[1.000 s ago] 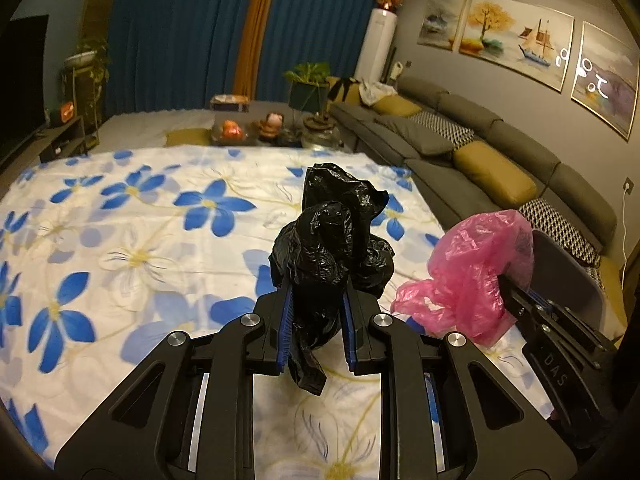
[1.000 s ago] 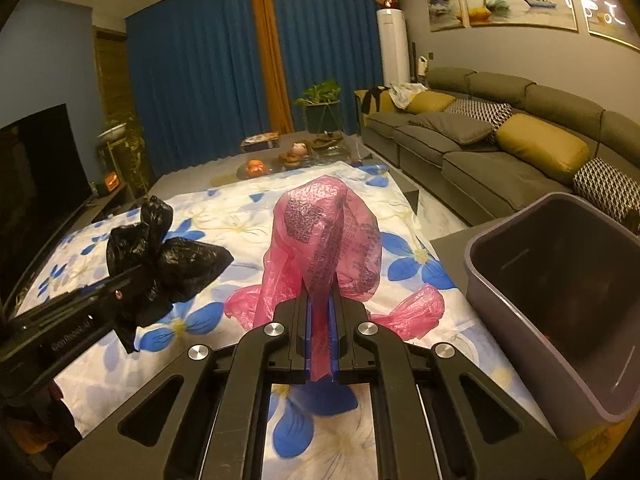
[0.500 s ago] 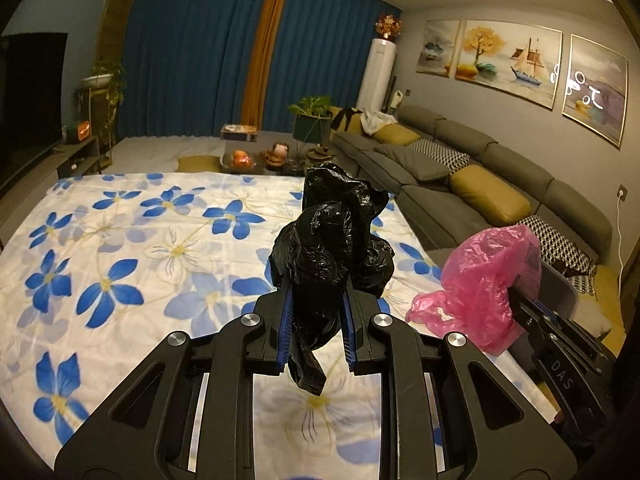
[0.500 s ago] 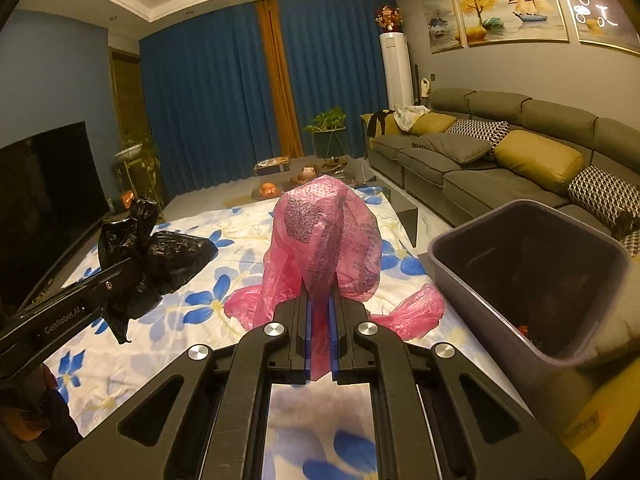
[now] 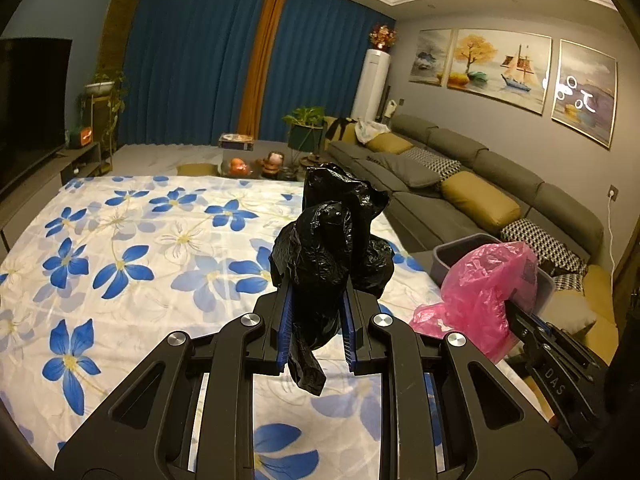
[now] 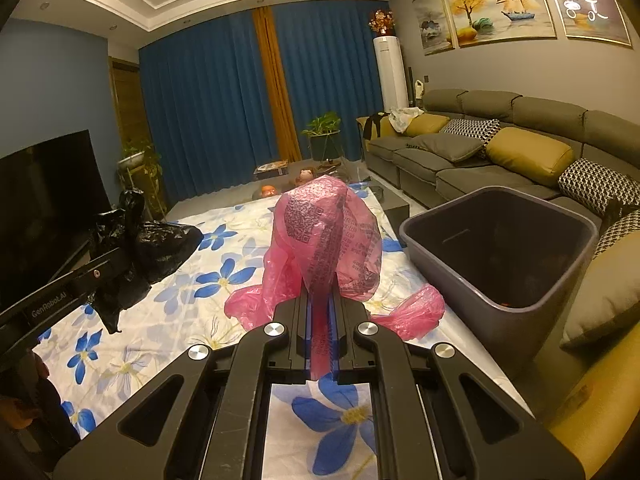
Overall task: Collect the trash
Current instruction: 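Carry the pink bag and black bag over the gray bin with both tools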
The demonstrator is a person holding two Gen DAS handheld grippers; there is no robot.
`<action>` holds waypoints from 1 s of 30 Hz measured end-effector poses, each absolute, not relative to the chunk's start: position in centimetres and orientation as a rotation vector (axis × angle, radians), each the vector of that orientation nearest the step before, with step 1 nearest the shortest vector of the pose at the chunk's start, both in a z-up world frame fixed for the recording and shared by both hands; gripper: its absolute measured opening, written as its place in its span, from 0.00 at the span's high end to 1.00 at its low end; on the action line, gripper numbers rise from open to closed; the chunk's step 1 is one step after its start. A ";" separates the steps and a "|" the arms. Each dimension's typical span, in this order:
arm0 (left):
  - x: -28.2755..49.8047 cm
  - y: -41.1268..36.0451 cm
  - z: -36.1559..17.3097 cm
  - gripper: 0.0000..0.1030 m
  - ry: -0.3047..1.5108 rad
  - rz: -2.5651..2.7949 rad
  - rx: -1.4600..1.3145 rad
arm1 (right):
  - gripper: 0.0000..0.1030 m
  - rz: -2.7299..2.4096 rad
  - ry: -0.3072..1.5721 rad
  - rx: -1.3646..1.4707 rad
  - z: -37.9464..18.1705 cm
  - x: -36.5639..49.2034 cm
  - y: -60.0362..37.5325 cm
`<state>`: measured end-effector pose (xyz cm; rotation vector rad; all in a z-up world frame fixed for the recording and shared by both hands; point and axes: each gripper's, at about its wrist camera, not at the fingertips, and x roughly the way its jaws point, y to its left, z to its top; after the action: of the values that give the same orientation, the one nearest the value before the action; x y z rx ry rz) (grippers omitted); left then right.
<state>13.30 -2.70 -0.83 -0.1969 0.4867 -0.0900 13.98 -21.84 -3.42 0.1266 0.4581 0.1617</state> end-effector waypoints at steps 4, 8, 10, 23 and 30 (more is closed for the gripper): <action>13.0 -3.5 -0.7 0.81 0.487 -0.100 -0.186 | 0.93 0.155 0.449 0.133 -3.2 13.2 -22.2; 13.3 -3.9 -0.7 0.81 0.489 -0.115 -0.186 | 0.93 0.147 0.442 0.137 -3.2 12.9 -22.8; 13.4 -4.1 -0.8 0.81 0.492 -0.118 -0.185 | 0.93 0.144 0.442 0.139 -3.1 13.0 -23.1; 14.6 -6.1 -1.5 0.81 0.515 -0.163 -0.168 | 0.93 0.102 0.426 0.166 -3.2 13.1 -24.8; 15.9 -8.0 -2.0 0.81 0.532 -0.205 -0.149 | 0.93 0.064 0.435 0.186 -3.7 13.4 -26.1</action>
<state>15.90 -8.00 -2.04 -0.1488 0.5316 -0.2047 13.43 -26.06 -3.67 0.1862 0.4350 0.0643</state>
